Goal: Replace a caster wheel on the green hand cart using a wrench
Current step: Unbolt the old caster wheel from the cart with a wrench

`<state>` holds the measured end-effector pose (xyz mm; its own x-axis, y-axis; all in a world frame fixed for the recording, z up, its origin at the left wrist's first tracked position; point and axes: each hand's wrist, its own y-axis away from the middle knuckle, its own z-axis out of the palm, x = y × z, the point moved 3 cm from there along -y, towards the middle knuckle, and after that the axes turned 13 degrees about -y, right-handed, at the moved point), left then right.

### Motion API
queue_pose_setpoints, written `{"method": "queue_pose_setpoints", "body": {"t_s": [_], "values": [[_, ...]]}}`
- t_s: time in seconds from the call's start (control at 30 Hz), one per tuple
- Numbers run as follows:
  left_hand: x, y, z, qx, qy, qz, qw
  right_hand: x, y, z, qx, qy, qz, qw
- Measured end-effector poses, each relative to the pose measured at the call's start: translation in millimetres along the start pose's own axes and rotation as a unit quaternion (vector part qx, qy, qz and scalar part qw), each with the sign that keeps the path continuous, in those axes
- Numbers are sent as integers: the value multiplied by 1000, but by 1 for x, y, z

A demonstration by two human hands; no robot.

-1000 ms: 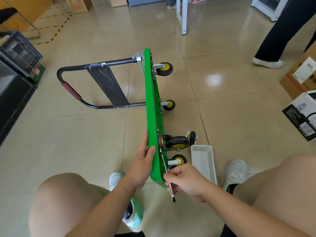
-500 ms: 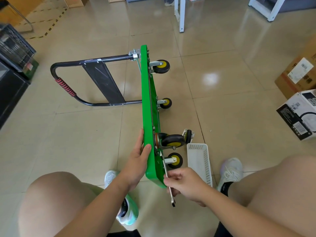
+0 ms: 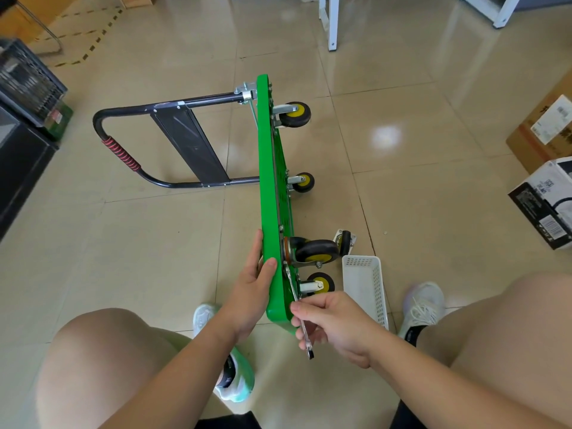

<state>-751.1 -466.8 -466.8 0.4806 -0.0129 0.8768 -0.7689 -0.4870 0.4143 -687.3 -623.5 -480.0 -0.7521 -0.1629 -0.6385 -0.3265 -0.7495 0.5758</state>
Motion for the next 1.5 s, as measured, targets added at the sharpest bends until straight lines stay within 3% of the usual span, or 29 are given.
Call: {"method": "queue_pose_setpoints", "body": {"t_s": [0.17, 0.27, 0.37, 0.43, 0.5, 0.67, 0.93, 1.2, 1.5], "values": [[-1, -1, 0, 2, 3, 1, 1000, -8, -4, 6, 0, -29, -9, 1000], [-3, -2, 0, -1, -3, 8, 1000, -6, -8, 1, -14, 9, 7, 1000], [-3, -2, 0, -1, 5, 6, 1000, 2, -14, -11, 21, 136, -10, 991], [-3, -3, 0, -4, 8, 6, 1000, 6, -22, -18, 55, 272, -50, 959], [-4, -3, 0, -8, 11, 8, 1000, 9, -28, -20, 67, 305, -65, 948], [-3, -3, 0, -14, 15, 7, 1000, 20, -23, -27, 59, 256, -39, 964], [-2, -1, 0, -18, 12, 17, 1000, 19, -3, -16, 36, 33, 9, 999], [-3, -1, 0, -16, 6, 24, 1000, 0, 2, -3, -10, 34, 2, 999], [-5, -2, 0, -12, 11, 12, 1000, -5, -9, -1, -1, 14, -1, 1000]]}}
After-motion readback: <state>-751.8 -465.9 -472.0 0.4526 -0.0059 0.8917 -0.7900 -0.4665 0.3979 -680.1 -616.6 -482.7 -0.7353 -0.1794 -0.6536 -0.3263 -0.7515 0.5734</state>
